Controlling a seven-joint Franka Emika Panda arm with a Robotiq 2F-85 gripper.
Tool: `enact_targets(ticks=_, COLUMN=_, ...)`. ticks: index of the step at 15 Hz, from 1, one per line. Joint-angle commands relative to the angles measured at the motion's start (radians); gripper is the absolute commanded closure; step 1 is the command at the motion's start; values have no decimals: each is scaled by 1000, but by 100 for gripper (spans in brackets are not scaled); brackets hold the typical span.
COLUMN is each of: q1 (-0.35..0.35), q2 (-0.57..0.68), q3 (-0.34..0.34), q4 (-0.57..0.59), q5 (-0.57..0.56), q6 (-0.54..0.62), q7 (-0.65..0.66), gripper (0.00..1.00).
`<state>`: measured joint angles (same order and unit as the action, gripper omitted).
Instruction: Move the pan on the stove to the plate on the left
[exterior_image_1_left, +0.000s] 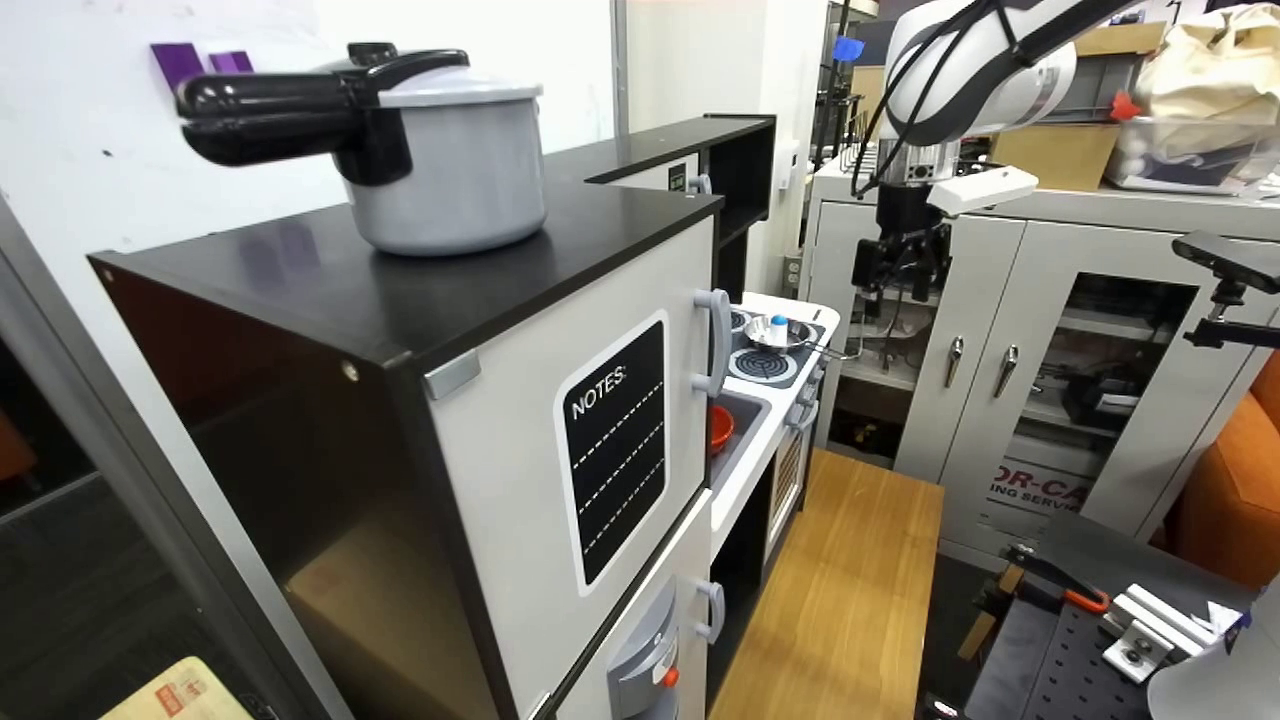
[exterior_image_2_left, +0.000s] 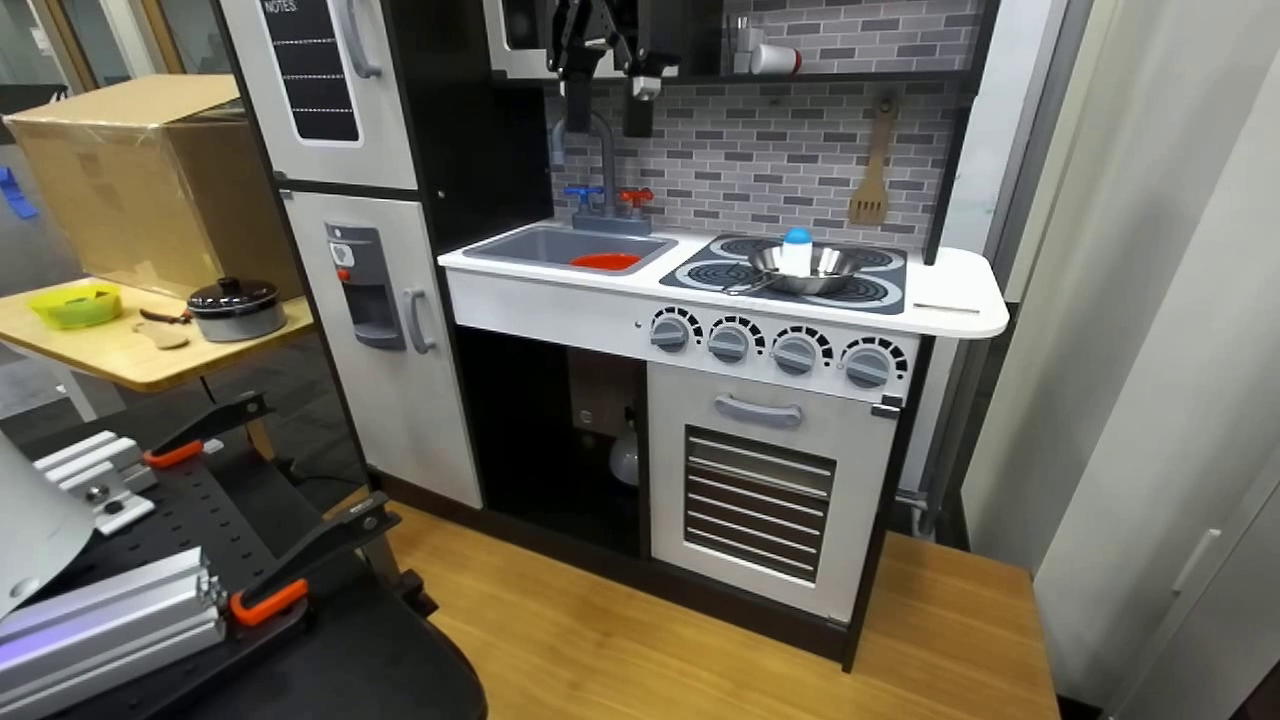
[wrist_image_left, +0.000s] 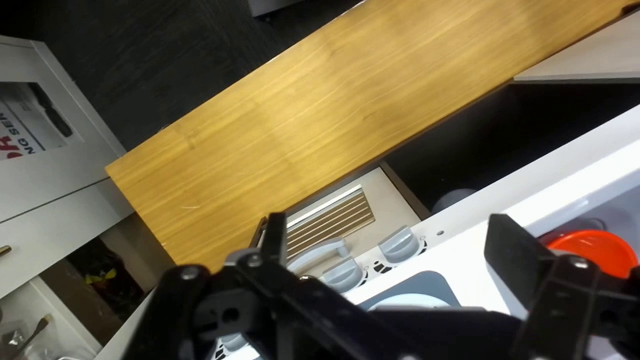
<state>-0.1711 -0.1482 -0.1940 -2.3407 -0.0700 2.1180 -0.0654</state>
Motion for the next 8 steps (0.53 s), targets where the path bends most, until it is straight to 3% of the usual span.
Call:
enact_targets(ticks=1, q1=-12, q2=71, q3=-15, q4=60, q5=23, q6=27, q7=-13, gripper=0)
enact_targets(ticks=8, q1=1, q2=212, q3=-1, q4=171, q5=-19, q6=78, q7=-38, gripper=0)
